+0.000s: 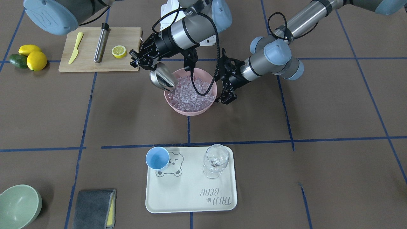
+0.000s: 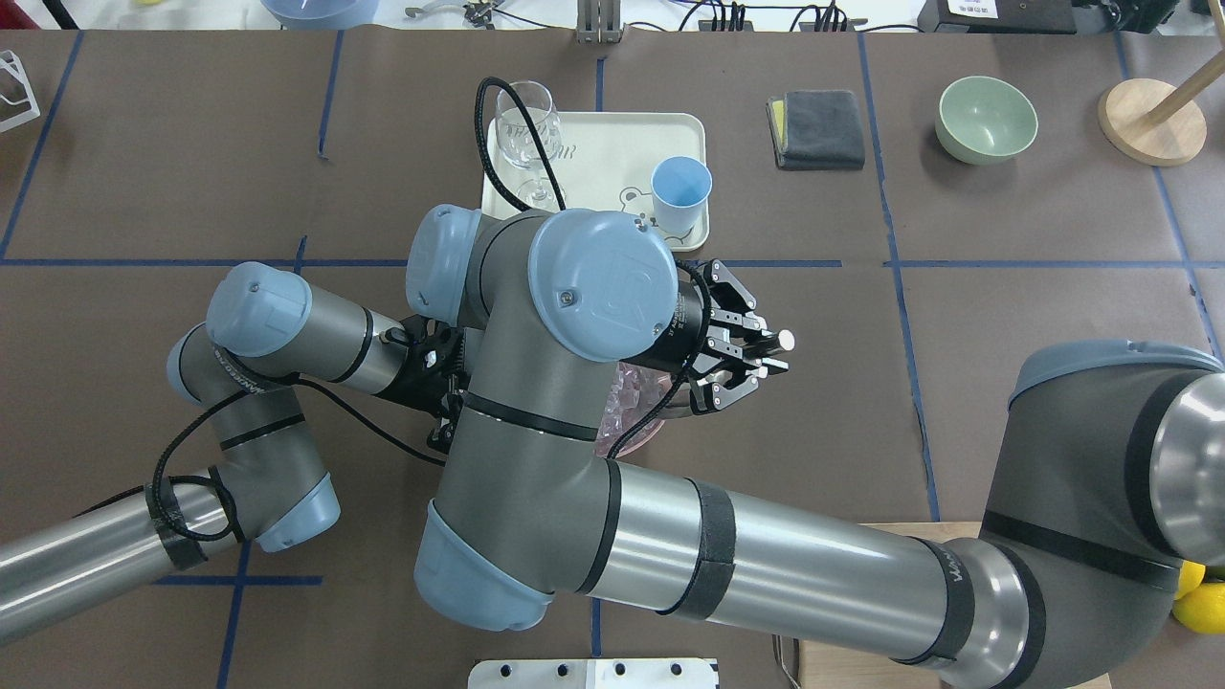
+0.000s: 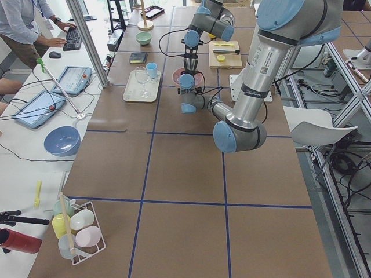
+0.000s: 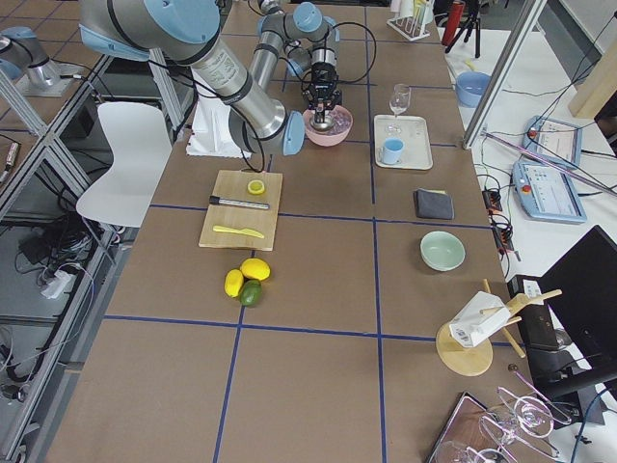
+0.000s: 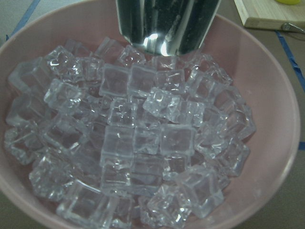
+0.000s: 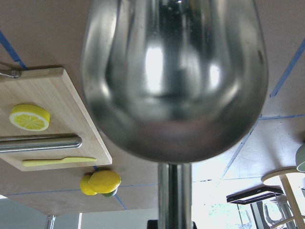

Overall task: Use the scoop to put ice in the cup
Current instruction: 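Rotate the scoop over the bowl with the right arm, mouth downward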

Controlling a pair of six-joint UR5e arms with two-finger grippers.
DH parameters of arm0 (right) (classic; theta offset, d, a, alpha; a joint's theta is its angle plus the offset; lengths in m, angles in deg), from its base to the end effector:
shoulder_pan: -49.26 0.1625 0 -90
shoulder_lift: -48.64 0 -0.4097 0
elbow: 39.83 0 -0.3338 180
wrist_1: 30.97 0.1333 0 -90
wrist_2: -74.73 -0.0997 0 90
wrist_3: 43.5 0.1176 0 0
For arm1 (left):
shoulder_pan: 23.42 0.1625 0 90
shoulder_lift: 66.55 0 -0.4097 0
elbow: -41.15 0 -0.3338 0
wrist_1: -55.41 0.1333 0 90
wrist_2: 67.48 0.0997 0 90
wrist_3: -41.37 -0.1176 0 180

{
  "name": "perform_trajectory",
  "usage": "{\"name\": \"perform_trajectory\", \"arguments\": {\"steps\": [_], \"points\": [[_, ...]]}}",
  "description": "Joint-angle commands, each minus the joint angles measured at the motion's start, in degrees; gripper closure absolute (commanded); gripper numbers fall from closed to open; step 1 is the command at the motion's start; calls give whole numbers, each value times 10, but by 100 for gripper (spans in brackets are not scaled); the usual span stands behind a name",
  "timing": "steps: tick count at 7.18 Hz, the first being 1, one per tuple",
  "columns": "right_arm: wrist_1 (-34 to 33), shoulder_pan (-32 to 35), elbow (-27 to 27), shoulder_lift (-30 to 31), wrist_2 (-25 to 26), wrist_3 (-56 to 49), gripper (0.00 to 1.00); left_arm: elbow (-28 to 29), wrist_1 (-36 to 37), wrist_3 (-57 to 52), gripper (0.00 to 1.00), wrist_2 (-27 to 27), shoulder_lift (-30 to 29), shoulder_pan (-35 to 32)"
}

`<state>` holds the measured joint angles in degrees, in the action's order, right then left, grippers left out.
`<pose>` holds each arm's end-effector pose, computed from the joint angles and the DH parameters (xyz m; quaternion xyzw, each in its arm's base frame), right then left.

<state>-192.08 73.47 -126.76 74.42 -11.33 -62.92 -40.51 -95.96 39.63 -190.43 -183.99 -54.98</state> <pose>-0.4965 -0.3782 0.1811 -0.0663 0.0656 -0.6762 0.7308 0.4903 -0.3826 0.3349 0.4423 0.4847 0.5255 0.5416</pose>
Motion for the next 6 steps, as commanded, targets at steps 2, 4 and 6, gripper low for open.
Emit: {"name": "perform_trajectory", "arguments": {"steps": [2, 4, 6], "points": [[15, -7, 2, 3, 6, 0, 100, -2, -2, 2, 0, -1, -8, 0], [37, -6, 2, 10, 6, -3, 100, -2, -4, 2, 0, -1, -9, 0], [97, -5, -6, 35, 5, -4, 100, -2, -4, 2, 0, -1, -9, -1]]}}
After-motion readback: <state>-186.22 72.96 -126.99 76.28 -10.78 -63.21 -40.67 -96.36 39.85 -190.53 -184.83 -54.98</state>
